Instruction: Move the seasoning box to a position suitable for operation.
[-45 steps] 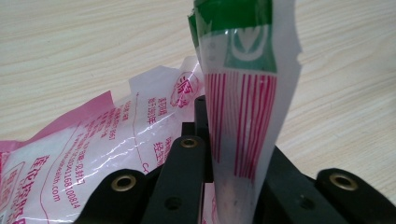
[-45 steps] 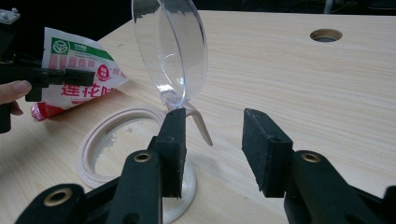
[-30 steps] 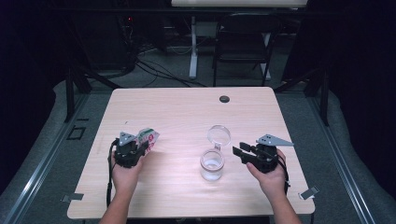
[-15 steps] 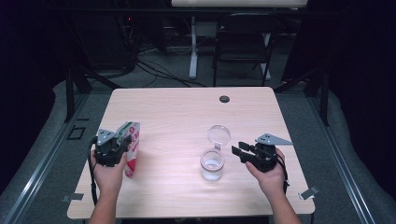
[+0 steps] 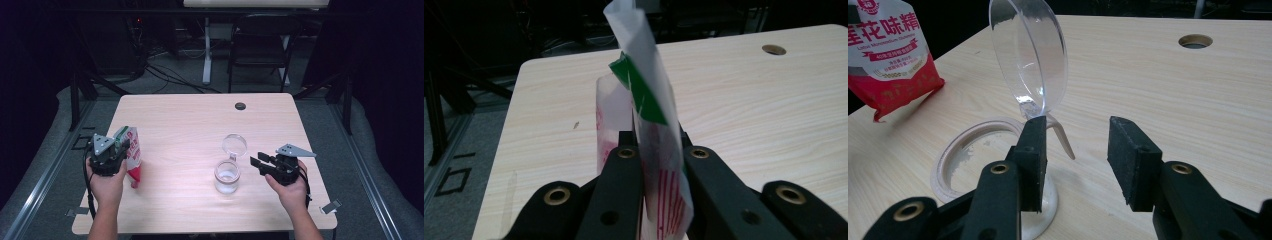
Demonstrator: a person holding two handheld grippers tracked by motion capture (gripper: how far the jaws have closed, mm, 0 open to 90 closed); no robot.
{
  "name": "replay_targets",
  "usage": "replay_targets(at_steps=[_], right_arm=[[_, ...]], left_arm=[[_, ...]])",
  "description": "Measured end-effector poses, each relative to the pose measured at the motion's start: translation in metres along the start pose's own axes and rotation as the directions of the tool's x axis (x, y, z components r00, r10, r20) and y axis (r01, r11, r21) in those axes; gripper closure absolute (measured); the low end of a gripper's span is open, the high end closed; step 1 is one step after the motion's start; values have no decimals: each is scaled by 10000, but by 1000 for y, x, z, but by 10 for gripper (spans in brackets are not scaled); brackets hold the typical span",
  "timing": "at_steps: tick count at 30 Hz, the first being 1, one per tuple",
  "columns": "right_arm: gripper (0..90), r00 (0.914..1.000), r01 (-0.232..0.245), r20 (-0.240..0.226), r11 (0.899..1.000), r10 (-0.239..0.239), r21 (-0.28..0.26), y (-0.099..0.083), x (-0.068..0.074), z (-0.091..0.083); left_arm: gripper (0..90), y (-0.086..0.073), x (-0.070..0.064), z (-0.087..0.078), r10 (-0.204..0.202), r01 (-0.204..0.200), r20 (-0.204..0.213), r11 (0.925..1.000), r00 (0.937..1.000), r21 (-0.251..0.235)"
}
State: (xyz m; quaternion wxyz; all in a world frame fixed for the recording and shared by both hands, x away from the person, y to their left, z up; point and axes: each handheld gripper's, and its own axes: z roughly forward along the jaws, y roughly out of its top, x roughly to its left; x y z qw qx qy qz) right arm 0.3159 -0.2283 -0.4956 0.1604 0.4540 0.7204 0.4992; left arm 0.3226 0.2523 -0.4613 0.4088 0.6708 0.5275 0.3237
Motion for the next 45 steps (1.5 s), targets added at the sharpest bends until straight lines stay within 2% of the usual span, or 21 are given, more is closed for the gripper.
replay_targets(at_steps=[9, 18, 21, 29, 34, 40, 45], right_arm=[[593, 9998, 13, 174, 10000, -13, -27, -4, -2, -8], [593, 9994, 10, 334, 10000, -7, -87, -6, -3, -13], [593, 9994, -2, 334, 9999, 7, -145, -6, -3, -14], [591, 9989, 14, 460, 9999, -9, -120, -7, -4, -17], [591, 9990, 27, 457, 10000, -23, -95, -7, -5, -17], [590, 9989, 25, 462, 9999, -19, -127, -7, -4, -17], [587, 9990, 35, 457, 9999, -28, -134, -7, -5, -18]], left_arm=[[900, 10, -3, -4, 43, -41, 145, 9999, 9999, -137], [900, 19, -13, -8, 217, -194, 677, 9992, 9975, -341], [900, 21, -16, -8, 242, -209, 963, 9992, 9951, -353], [900, 25, -32, -7, 678, -645, 1467, 9975, 9869, -274], [900, 27, -45, -6, 1049, -1019, 1916, 9945, 9758, -256], [900, 28, -59, -4, 1178, -1129, 2740, 9930, 9545, -337], [900, 29, -71, -4, 1407, -1370, 3229, 9900, 9359, -344]])
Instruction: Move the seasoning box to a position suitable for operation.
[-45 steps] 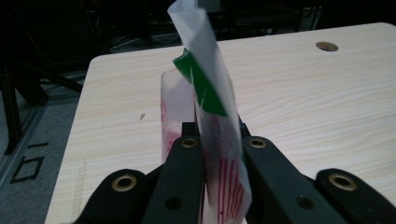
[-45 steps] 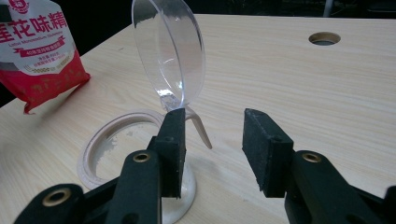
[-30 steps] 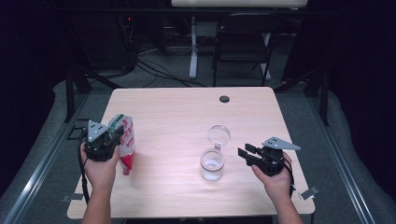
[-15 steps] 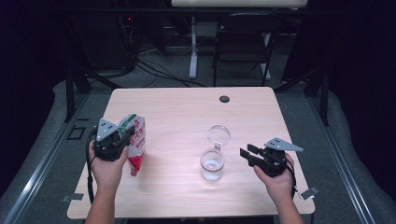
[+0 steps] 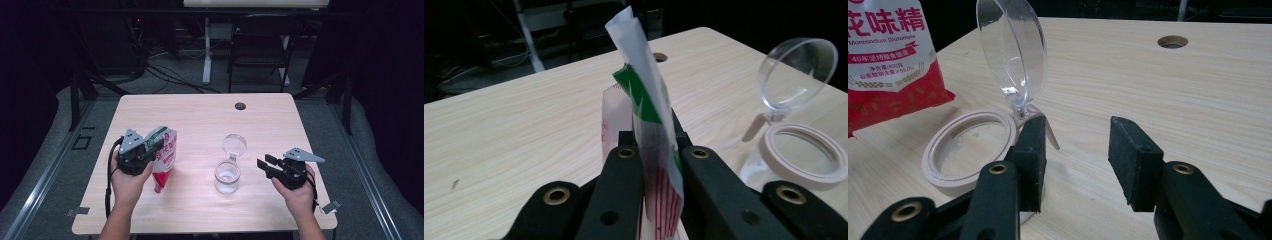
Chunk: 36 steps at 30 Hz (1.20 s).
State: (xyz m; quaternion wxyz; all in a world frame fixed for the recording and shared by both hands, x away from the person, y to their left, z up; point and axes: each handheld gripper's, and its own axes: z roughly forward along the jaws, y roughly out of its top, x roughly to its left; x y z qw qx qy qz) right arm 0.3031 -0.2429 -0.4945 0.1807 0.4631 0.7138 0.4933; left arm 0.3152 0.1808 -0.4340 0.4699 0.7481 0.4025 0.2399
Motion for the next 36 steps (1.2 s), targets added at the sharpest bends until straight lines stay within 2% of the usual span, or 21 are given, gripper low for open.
replay_targets(at_steps=[4, 10, 16, 21, 26, 29, 32, 36], right_arm=[[582, 10000, 15, 36, 10000, -15, -44, 0, 1, 0], [581, 10000, 54, 10, 10000, -54, 3, 0, 1, 0], [579, 9999, 94, -49, 10000, -93, 34, 0, 1, 0], [568, 9998, 198, 27, 9998, -198, 3, 0, 2, -1], [568, 9993, 348, 105, 9993, -347, -102, 2, 3, -1], [577, 9993, 343, -143, 9993, -345, -172, 3, 5, -1], [577, 9985, 505, -186, 9982, -511, -308, 6, 8, -2], [582, 9969, 641, -423, 9965, -664, -527, 10, 14, -1]], left_arm=[[900, 1, -11, 4, 258, -260, 339, 9996, 9991, 77], [900, 5, -25, 7, 545, -550, 924, 9985, 9942, 28], [900, 6, -38, 12, 694, -717, 1470, 9974, 9867, 110], [900, 6, -46, 15, 994, -1044, 1856, 9944, 9776, 175], [900, 4, -54, 20, 1221, -1321, 2035, 9906, 9714, 364], [900, 3, -59, 23, 1403, -1553, 2181, 9864, 9658, 533], [900, 1, -60, 23, 1475, -1654, 2350, 9845, 9607, 581], [900, -1, -60, 21, 1476, -1682, 2457, 9836, 9580, 648]])
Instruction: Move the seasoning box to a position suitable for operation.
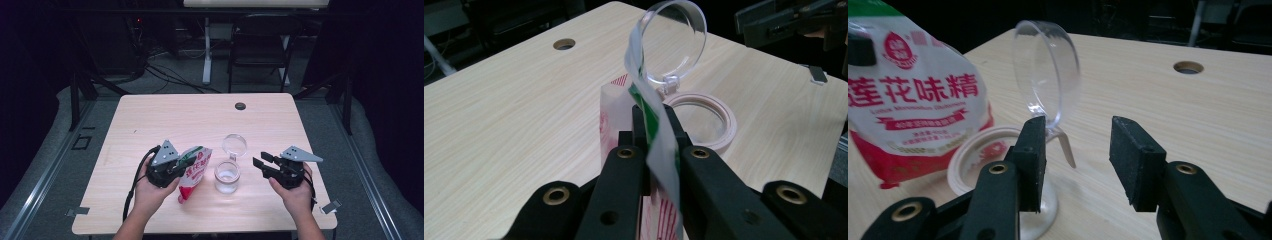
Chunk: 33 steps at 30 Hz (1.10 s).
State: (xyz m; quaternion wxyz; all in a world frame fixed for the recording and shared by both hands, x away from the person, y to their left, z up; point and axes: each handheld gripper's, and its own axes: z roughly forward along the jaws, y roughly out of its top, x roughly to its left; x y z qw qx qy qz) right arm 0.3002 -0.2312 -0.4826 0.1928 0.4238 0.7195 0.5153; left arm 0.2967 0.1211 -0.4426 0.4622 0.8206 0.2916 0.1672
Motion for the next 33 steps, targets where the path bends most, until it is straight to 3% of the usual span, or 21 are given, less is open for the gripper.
replay_targets(at_steps=[7, 14, 18, 21, 23, 26, 30, 33], right_arm=[[604, 9961, 544, -705, 9985, -535, 110, 11, 17, 7], [631, 9809, 1025, -1709, 9934, -923, 520, 18, 35, 21], [615, 9672, 1313, -2263, 9897, -1151, 577, 22, 44, 29], [610, 9480, 1383, -2966, 9888, -1156, 568, 24, 53, 35], [614, 9403, 1489, -3175, 9871, -1228, 593, 25, 58, 38], [653, 9219, 1796, -3603, 9811, -1425, 715, 26, 68, 42], [673, 9107, 2094, -3786, 9747, -1653, 780, 26, 79, 47], [695, 9068, 2218, -3848, 9710, -1718, 891, 25, 83, 52]], left_arm=[[900, -5, -2, -3, 5, -6, 176, 10000, 9998, 86], [900, -15, -1, -1, -49, 26, 505, 9990, 9987, 448], [900, -20, -6, 2, -12, -18, 554, 9985, 9985, 549], [900, -24, -10, 4, -85, 53, 670, 9988, 9977, 486], [900, -26, -11, 6, -226, 190, 845, 9989, 9962, 429], [900, -28, -14, 8, -288, 253, 927, 9990, 9953, 378], [900, -30, -17, 9, -258, 230, 938, 9993, 9953, 305], [898, -32, -19, 9, -297, 270, 987, 9992, 9947, 280]])
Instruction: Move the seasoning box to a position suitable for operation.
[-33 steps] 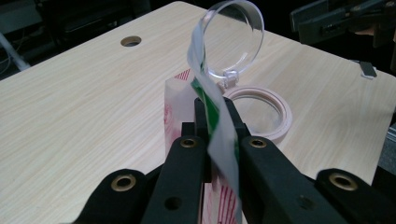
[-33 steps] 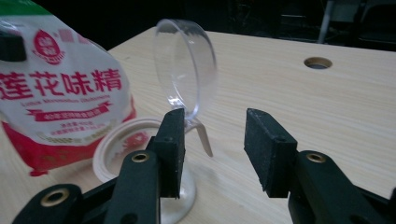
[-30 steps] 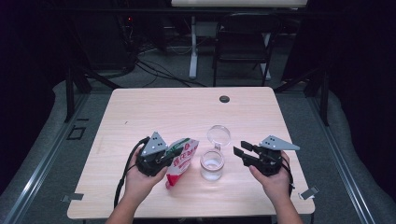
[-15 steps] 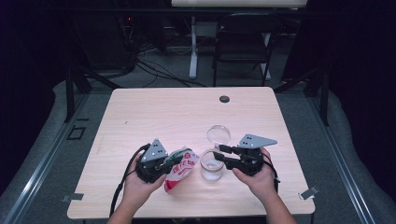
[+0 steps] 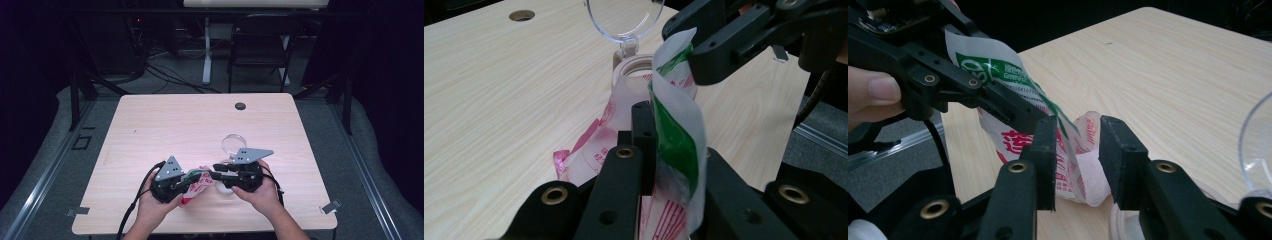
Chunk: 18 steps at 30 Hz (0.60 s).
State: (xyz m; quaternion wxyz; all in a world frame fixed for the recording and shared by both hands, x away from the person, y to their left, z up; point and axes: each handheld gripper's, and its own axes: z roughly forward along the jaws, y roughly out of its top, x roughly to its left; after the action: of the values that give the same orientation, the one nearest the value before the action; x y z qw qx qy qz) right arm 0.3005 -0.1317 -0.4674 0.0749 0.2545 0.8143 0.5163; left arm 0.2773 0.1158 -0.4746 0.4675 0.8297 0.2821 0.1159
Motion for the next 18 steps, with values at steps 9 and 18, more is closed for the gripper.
replay_targets(at_steps=[9, 18], right_arm=[[865, 9997, 246, -14, 9989, -245, 389, -2, 5, 11], [900, 9997, 222, -72, 9987, -219, 450, -3, 4, 11]], left_arm=[[863, -2, -1, 0, -174, 174, 135, 9998, 9998, 1], [762, 1, 2, -17, -665, 667, 220, 9977, 9975, -95]])
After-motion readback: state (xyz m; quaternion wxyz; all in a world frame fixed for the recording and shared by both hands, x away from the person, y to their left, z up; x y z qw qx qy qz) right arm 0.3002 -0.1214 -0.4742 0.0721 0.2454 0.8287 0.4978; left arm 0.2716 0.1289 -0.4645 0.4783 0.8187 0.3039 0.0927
